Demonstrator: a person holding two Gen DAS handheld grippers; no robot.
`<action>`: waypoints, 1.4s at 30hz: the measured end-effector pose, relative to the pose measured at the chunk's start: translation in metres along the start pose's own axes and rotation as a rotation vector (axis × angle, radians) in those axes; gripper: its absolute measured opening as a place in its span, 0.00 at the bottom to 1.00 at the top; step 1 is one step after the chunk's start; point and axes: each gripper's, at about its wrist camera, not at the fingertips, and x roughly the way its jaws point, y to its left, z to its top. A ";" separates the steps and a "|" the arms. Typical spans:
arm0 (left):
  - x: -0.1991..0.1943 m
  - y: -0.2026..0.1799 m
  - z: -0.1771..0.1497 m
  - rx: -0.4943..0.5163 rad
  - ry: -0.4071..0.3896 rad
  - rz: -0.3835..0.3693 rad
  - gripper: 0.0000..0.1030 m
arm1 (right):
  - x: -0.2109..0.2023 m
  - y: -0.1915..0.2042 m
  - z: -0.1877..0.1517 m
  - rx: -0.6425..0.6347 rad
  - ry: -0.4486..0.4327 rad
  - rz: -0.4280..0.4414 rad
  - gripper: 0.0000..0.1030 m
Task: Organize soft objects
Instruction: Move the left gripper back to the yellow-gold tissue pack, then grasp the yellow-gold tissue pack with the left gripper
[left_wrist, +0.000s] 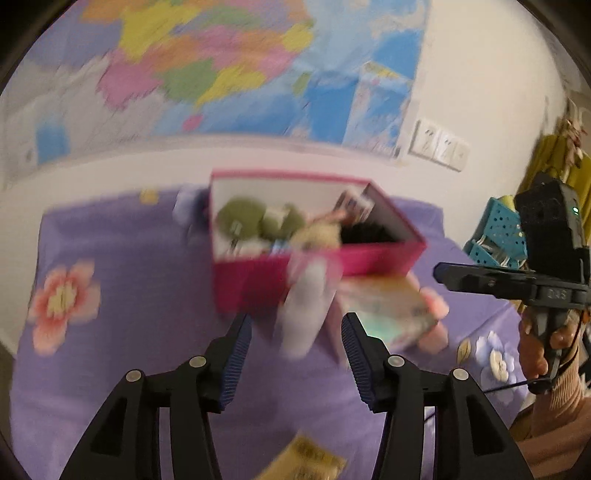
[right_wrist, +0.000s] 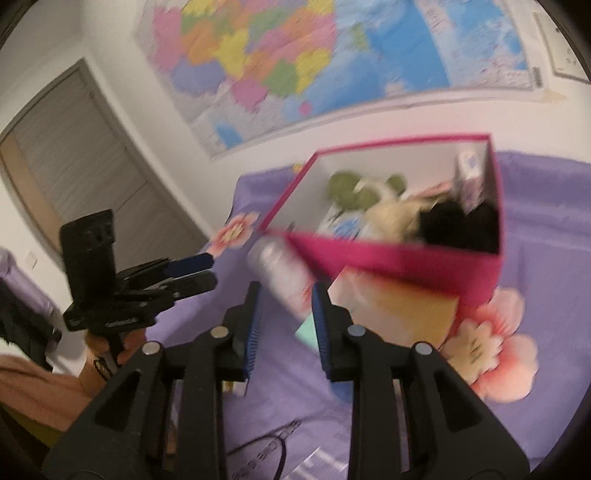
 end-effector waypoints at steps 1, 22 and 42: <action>-0.001 0.003 -0.007 -0.014 0.013 0.004 0.50 | 0.003 0.005 -0.007 -0.010 0.018 0.008 0.28; -0.016 0.024 -0.108 -0.178 0.186 -0.031 0.50 | 0.090 0.038 -0.088 0.011 0.312 0.124 0.28; 0.014 -0.006 -0.099 -0.100 0.239 -0.137 0.36 | 0.105 0.035 -0.100 0.051 0.328 0.088 0.35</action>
